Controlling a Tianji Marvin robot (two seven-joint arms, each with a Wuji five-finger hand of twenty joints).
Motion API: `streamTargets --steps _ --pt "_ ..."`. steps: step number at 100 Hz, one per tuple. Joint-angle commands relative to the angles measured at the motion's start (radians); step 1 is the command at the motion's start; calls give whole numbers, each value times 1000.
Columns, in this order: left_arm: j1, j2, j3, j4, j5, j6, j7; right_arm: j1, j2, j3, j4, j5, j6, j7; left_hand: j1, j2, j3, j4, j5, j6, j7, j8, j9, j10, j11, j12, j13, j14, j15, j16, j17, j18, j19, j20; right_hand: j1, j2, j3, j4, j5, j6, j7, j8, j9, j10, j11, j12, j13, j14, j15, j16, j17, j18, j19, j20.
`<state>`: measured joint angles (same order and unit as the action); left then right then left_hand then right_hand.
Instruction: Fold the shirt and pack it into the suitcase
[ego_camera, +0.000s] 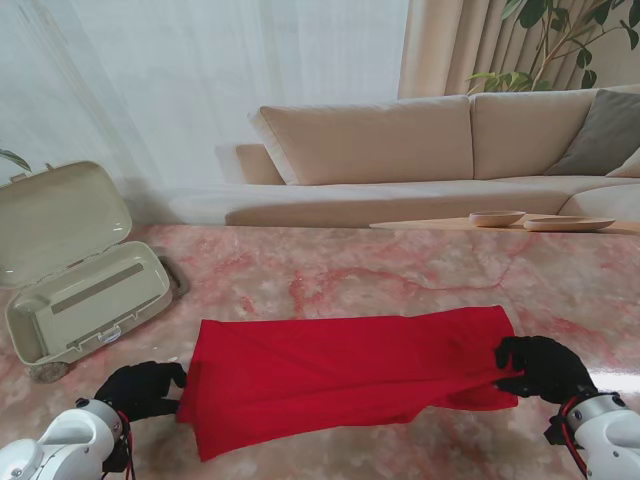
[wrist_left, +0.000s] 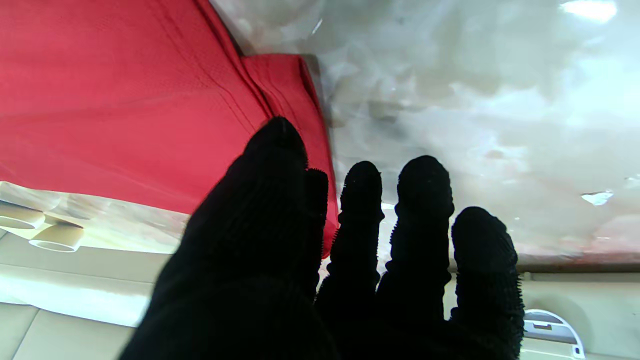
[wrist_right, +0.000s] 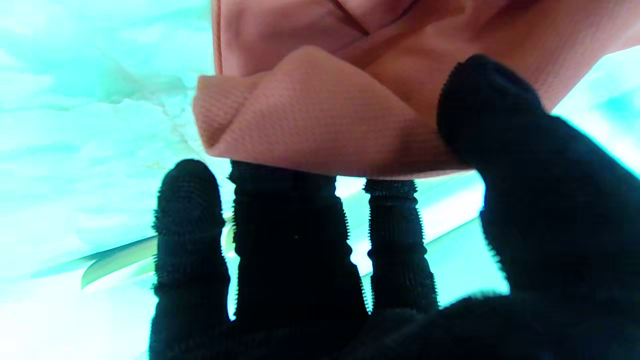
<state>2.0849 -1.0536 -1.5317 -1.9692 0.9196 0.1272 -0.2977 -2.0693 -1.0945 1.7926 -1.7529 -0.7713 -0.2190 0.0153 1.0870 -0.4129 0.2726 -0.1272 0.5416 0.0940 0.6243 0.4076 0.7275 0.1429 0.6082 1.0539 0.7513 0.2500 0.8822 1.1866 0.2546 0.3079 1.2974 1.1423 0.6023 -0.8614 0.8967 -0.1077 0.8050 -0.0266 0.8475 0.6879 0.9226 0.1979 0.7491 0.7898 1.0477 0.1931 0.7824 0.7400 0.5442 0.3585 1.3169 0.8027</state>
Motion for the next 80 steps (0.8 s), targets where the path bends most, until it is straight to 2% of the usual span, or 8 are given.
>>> streamTargets --steps 1,26,48,64,76,80 --pt "11 2 -5 -4 5 5 3 -18 -3 11 -9 22 -8 4 63 11 -17 31 16 20 -14 5 -31 14 -10 -9 -25 26 -17 -6 -13 22 -13 -6 -42 15 -14 -14 26 5 -19 11 -23 18 -11 -13 -24 17 -15 -18 -25 29 -14 -12" --pt "15 1 -15 -12 14 9 2 -40 -4 34 -34 26 -33 9 70 10 -17 32 18 19 -21 13 -30 12 -13 -10 -27 24 -20 -7 -16 22 -18 -9 -59 30 -32 -9 43 -1 -49 18 -21 16 -27 -21 -34 21 -33 -21 -49 35 -44 -12" --pt "28 -1 -29 -25 21 16 4 -47 -6 48 -40 33 -38 10 69 16 -22 32 21 19 -25 19 -28 12 -15 -9 -27 25 -22 -8 -18 24 -25 -14 -93 88 -58 3 61 15 -81 24 -25 22 -46 -28 -51 33 -53 -24 -84 43 -82 -15" --pt "24 -3 -34 -29 14 19 16 -37 -14 40 -34 31 -31 -41 69 23 -28 32 23 20 -29 20 -26 15 -17 -9 -27 29 -23 -8 -19 26 -26 -16 -91 146 -108 2 81 14 -83 36 -23 30 -60 -30 -63 42 -62 -20 -103 49 -109 -11" --pt "9 -4 -28 -26 -1 17 19 -14 -24 0 -21 31 25 -108 67 34 -34 33 21 22 -35 19 -27 17 -18 -10 -27 32 -23 -8 -20 27 -25 -17 -74 182 -137 8 78 41 -88 26 -29 51 -65 -29 -71 62 -61 -14 -112 56 -107 -1" --pt "3 -4 -25 -25 -7 15 21 -9 -25 -12 -20 27 49 -117 68 35 -37 33 21 22 -37 19 -26 18 -18 -11 -27 33 -23 -8 -20 27 -25 -17 -84 199 -143 22 75 58 -112 24 -35 61 -70 -30 -76 68 -61 -15 -113 57 -102 4"
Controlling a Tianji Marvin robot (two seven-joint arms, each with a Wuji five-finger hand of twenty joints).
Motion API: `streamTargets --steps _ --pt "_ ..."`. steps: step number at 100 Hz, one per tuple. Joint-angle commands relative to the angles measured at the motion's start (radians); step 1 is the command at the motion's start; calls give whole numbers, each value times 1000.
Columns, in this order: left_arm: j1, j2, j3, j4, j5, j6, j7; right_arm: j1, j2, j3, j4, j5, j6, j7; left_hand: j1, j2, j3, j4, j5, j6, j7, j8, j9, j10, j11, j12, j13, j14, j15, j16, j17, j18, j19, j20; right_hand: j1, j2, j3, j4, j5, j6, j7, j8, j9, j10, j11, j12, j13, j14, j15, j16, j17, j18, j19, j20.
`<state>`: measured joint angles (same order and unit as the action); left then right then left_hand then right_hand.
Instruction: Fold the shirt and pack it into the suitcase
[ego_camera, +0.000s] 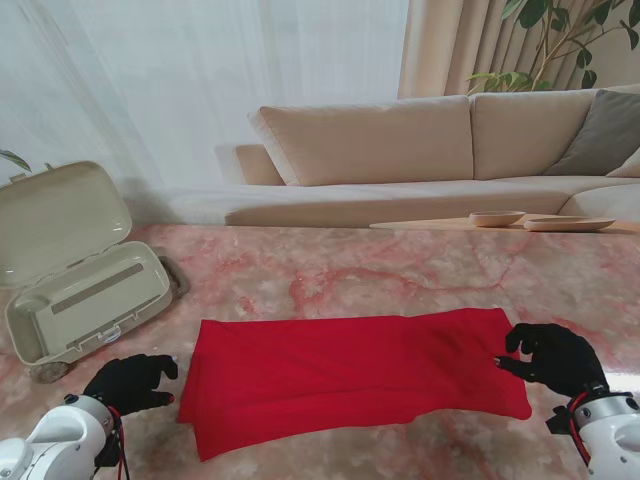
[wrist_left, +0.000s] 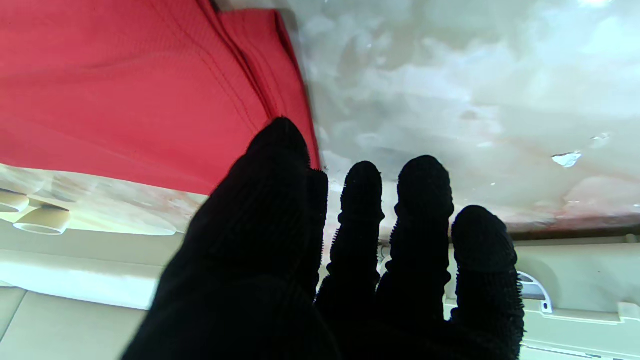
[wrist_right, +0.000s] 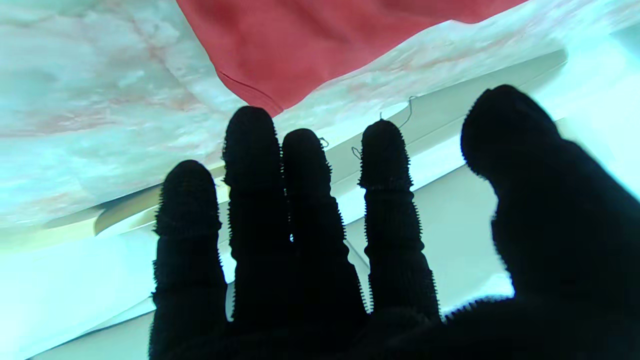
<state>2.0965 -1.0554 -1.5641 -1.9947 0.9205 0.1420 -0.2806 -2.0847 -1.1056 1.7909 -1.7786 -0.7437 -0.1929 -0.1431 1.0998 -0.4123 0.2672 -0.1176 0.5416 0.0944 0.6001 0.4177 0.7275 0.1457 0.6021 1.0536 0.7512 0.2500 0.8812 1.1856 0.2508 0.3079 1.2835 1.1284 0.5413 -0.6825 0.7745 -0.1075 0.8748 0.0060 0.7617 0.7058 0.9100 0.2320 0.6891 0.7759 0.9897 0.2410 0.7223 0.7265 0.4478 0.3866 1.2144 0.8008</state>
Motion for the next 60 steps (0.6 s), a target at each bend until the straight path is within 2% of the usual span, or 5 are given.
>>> streamTargets --steps 1,16,42,54,60 --pt "-10 -2 9 1 -9 0 4 8 -14 -13 5 -3 30 39 56 34 -32 24 21 23 -13 9 -26 15 -12 -10 -27 33 -22 -7 -16 27 -11 -3 -26 25 -21 23 3 28 -30 6 -24 30 -11 -17 -19 21 -1 -1 -17 29 2 7" --pt "-27 1 21 1 -21 -9 -4 17 -12 -57 0 -96 152 3 56 43 -42 25 21 22 -19 9 -26 14 -12 -12 -28 34 -22 -7 -16 28 -9 -4 -69 67 -52 61 -42 92 -187 65 -60 58 -31 -28 -33 34 21 -1 -11 32 36 29" --pt "-41 5 36 11 -30 -7 -31 16 1 -95 -21 -196 291 48 59 63 -66 28 17 25 -33 9 -32 18 -10 -16 -32 37 -23 -8 -22 28 -11 -5 -159 116 -135 60 -198 235 -435 5 -263 108 -183 -119 -136 70 -114 -72 -42 23 38 60" --pt "-44 6 43 17 -38 2 -34 13 5 -105 -34 -223 348 80 58 77 -77 29 10 29 -45 6 -38 20 -10 -20 -37 40 -25 -9 -27 28 -12 -6 -178 134 -149 59 -232 302 -484 -22 -308 172 -270 -190 -182 73 -191 -104 -49 13 24 60" --pt "-48 5 50 21 -45 10 -27 15 6 -111 -34 -238 370 81 96 110 -164 45 0 48 -86 16 -46 24 1 -36 -41 44 -28 -12 -32 29 -13 -8 -181 134 -151 59 -233 325 -498 -37 -310 186 -284 -209 -193 75 -194 -100 -50 5 29 61"
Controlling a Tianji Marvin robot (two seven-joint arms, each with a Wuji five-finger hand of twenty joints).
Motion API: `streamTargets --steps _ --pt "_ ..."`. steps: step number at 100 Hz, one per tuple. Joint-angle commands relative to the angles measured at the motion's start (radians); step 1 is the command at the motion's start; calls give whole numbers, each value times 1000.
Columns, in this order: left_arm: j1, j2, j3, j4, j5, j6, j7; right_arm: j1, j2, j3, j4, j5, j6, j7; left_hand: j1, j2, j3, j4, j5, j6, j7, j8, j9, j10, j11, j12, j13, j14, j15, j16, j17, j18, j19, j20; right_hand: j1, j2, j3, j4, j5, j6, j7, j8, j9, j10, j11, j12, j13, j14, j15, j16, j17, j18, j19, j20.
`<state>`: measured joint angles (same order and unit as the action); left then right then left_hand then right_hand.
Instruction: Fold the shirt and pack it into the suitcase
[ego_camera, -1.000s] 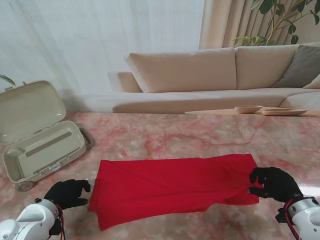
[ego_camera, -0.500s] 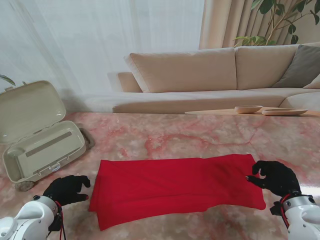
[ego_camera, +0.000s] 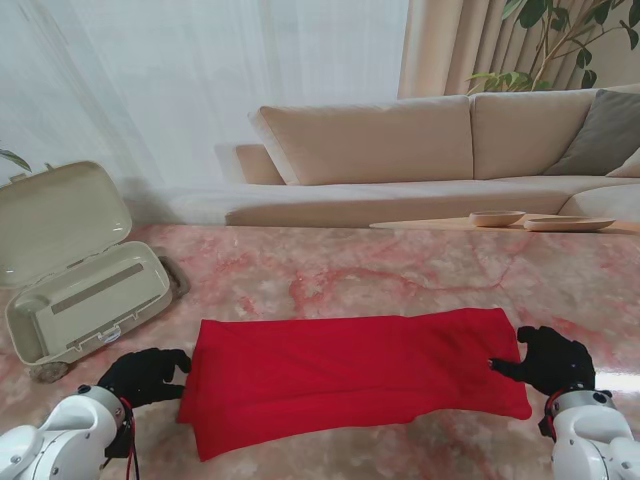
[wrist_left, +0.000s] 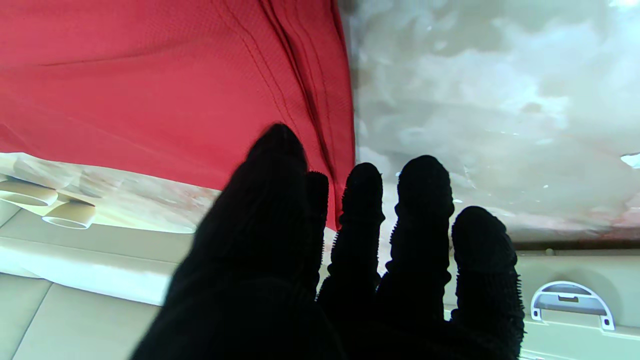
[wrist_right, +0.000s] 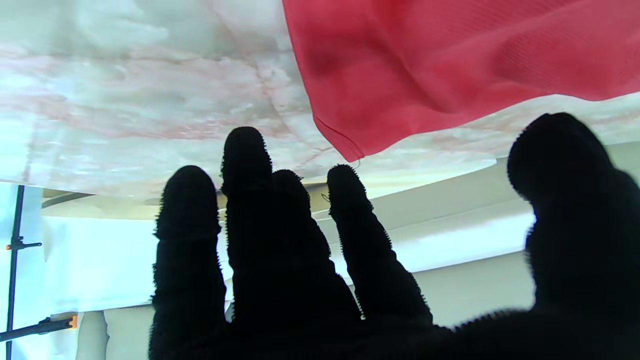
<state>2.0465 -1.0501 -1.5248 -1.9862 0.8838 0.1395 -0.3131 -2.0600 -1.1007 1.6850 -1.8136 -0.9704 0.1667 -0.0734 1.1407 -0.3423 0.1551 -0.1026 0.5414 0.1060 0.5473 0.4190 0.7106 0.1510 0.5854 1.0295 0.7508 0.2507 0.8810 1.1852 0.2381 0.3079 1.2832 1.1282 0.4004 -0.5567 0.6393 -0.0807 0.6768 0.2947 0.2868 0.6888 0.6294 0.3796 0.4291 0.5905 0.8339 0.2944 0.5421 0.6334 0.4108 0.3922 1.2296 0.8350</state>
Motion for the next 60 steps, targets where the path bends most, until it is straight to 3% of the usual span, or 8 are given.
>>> streamTargets --steps 1,10,26,60 --pt "1 -1 12 13 -10 14 7 -9 1 -6 0 -13 14 12 48 49 -55 29 -4 40 -38 12 -31 18 18 -12 -42 44 -28 -11 -20 29 -13 -8 -43 9 -17 32 -34 42 -26 -24 -30 41 -26 -27 -42 23 -14 -6 -15 -2 15 27" --pt "-6 -3 24 21 -29 24 26 -14 4 -7 -14 -24 49 52 42 96 -100 37 -16 68 -125 -47 -52 28 31 -38 -54 56 -36 -12 -32 33 -17 -7 -61 31 -21 29 -31 60 -32 -34 -46 48 -45 -43 -75 33 -27 -6 -32 -12 7 25" --pt "-25 -7 41 43 -67 27 58 -17 13 -7 -33 -36 99 144 23 184 -170 46 -10 66 -159 -61 -80 36 39 -104 -74 72 -55 -23 -51 39 -32 -12 -81 64 -30 26 5 56 -24 -44 -52 49 -76 -62 -108 43 -35 -1 -55 -27 3 26" --pt "-48 -9 58 58 -90 34 67 11 29 -28 -16 -39 158 266 23 204 -176 47 5 60 -160 -55 -82 42 47 -136 -78 80 -54 -27 -58 44 -33 -14 -94 122 -55 22 43 51 6 -44 -106 34 -123 -68 -189 30 -43 12 -111 -56 -7 38"
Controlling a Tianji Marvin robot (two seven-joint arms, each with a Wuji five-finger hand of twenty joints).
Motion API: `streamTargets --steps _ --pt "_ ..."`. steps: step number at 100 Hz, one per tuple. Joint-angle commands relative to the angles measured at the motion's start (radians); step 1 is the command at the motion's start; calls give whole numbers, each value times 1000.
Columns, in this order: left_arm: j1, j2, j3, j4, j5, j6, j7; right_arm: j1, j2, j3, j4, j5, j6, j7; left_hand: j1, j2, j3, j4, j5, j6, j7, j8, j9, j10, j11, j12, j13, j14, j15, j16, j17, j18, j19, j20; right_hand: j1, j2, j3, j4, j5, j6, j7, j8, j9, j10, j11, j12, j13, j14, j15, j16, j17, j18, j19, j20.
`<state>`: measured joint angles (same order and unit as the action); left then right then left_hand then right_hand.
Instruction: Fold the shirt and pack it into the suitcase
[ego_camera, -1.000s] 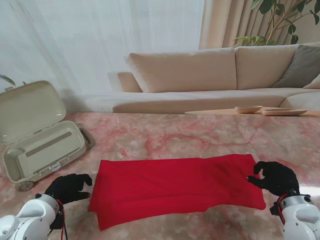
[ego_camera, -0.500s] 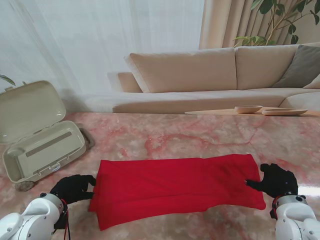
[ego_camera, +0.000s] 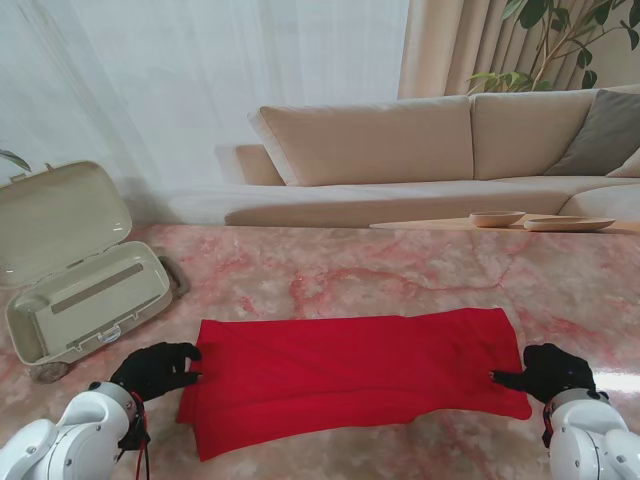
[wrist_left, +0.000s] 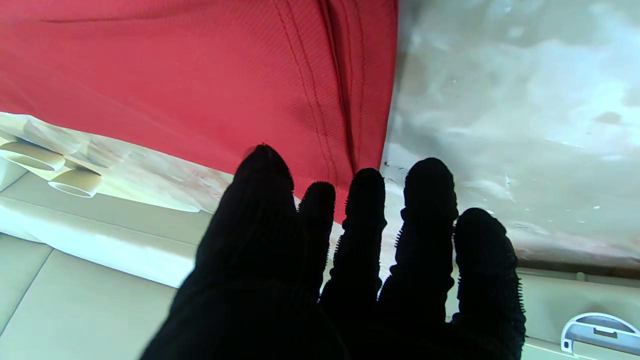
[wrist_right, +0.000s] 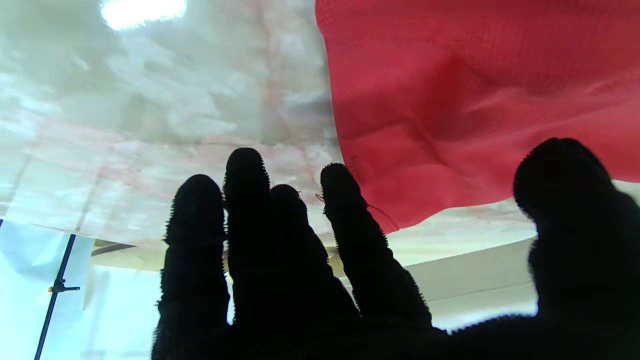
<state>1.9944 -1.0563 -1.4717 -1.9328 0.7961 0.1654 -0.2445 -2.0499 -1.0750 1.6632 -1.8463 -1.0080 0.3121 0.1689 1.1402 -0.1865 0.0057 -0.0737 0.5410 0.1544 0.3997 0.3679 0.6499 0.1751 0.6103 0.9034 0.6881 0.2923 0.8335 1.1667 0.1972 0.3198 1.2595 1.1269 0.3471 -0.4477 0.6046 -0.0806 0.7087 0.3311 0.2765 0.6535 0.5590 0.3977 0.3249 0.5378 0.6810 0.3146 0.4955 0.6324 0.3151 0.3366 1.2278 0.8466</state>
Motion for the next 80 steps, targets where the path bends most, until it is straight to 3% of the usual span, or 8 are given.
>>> streamTargets --steps 1,41,80 --pt "5 -2 5 4 -3 8 -2 2 4 -7 17 -3 14 27 24 49 -27 18 5 12 -13 -3 -21 18 22 -10 -15 39 -6 -9 -17 32 -9 -12 -40 15 -22 22 12 13 17 -9 -37 17 -20 -15 -39 10 3 14 -18 -1 -6 27" --pt "2 -2 12 3 -11 21 -4 55 22 -50 63 24 56 137 26 48 -29 18 7 10 -13 3 -23 17 25 -14 -17 39 -5 -11 -20 32 -10 -15 -31 20 -36 24 26 -8 31 -10 -55 17 -35 -7 -72 12 2 21 -41 -10 -14 38" --pt "-17 -9 27 29 -33 17 42 72 32 -80 73 55 37 190 29 44 -28 18 6 10 -10 7 -23 17 26 -11 -16 37 -2 -11 -18 32 -9 -18 68 -64 -24 35 111 -69 97 23 -44 10 -31 0 -81 14 -2 19 -56 -4 -31 39"
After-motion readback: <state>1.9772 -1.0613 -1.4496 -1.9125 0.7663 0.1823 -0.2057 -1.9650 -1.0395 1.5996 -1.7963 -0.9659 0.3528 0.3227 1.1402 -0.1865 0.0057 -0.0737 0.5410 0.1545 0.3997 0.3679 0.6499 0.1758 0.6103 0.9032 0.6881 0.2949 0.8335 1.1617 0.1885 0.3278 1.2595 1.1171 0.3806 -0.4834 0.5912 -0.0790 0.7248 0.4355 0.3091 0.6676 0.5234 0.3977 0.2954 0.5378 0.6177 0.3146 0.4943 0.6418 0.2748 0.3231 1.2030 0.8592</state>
